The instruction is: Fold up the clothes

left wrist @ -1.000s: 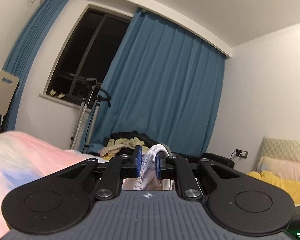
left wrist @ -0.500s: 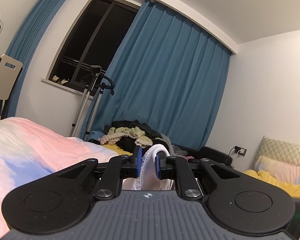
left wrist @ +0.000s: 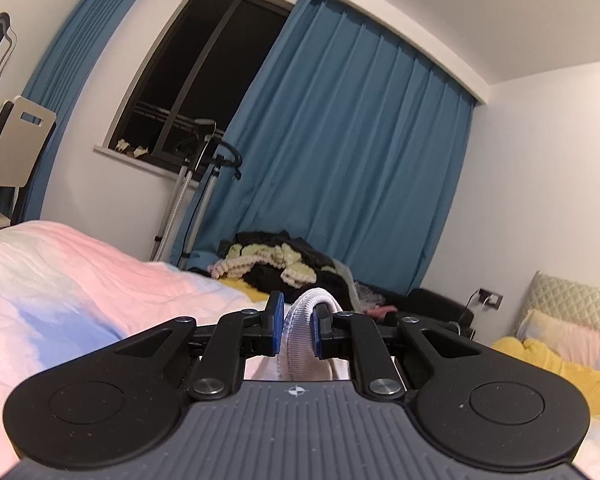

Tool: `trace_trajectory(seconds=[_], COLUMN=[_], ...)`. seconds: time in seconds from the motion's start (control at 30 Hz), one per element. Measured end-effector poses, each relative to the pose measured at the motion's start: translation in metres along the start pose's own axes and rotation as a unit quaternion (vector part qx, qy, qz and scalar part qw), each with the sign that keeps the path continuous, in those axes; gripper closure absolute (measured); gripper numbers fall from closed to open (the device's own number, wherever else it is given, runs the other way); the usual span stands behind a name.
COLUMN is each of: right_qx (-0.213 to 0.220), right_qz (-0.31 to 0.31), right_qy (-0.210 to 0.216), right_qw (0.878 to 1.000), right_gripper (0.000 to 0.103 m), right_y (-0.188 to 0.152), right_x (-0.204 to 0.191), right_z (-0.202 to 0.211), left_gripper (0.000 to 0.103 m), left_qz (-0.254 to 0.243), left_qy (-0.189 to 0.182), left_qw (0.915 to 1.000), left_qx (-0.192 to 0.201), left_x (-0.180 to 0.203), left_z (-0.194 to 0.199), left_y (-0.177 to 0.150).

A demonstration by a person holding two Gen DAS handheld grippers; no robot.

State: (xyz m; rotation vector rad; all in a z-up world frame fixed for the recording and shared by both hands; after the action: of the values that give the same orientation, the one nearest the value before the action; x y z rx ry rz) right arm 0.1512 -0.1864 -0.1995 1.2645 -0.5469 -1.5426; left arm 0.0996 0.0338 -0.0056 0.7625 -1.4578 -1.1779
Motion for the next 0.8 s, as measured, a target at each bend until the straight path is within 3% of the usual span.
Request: trace_trajectory(seconds=[0.07, 0.1, 0.13, 0.2, 0.27, 0.3, 0.47, 0.57, 0.67, 0.8], right_qx=[0.004, 0.012, 0.02, 0.041, 0.044, 0.039, 0.003, -0.05, -0.119, -0.175], right_qz=[-0.007, -0.008, -0.008, -0.004, -0.005, -0.005, 0.012, 0.037, 0.057, 0.097], right_qy=[-0.007, -0.004, -0.003, -0.007, -0.002, 0.001, 0.009, 0.011, 0.02, 0.02], right_qw=[1.0, 1.0, 1.0, 0.999, 0.999, 0.999, 1.0, 0.998, 0.991, 0.98], right_gripper=[0.065, 0.081, 0.088, 0.092, 0.093, 0.093, 0.093, 0.093, 0.093, 0.093], right_y=[-0.001, 0.001, 0.003, 0.009, 0.013, 0.014, 0.023, 0.026, 0.035, 0.05], right_x=[0.005, 0.005, 0.004, 0.004, 0.006, 0.007, 0.008, 0.005, 0.005, 0.004], right_z=[0.001, 0.003, 0.006, 0.016, 0.022, 0.023, 0.022, 0.012, -0.01, -0.03], left_gripper=[0.086, 0.085, 0.082, 0.076, 0.044, 0.04, 0.04, 0.043, 0.057, 0.058], left_qz=[-0.003, -0.01, -0.017, -0.025, -0.012, -0.005, -0.023, -0.031, -0.03, -0.016], left_qy=[0.006, 0.011, 0.015, 0.024, 0.026, 0.022, 0.017, 0.019, 0.02, 0.032], left_qw=[1.0, 0.9998, 0.9997, 0.999, 0.9984, 0.9979, 0.9879, 0.9806, 0.9771, 0.9784], left_qx=[-0.006, -0.01, -0.014, -0.029, -0.049, -0.061, -0.152, -0.193, -0.21, -0.203], left_x=[-0.001, -0.001, -0.001, -0.001, -0.004, -0.005, -0.002, -0.002, -0.005, -0.011], left_z=[-0.003, -0.004, -0.005, -0.01, -0.013, -0.015, -0.029, -0.031, -0.031, -0.028], left_y=[-0.005, -0.009, -0.012, -0.021, -0.031, -0.036, -0.076, -0.096, -0.105, -0.102])
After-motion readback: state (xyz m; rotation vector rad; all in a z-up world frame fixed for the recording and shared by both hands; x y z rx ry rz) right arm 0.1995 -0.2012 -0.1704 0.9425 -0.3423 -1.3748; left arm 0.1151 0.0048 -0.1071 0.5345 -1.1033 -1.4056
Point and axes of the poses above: each gripper's, at about its wrist camera, not at the fingertips, and z roughly against the way its jaws point, x to its right, y to its top, the point moved 10 cm from there along -z, roughly the way its jaws point, and after that the axes turned 1 degree about -x, right-handed, at the moved point
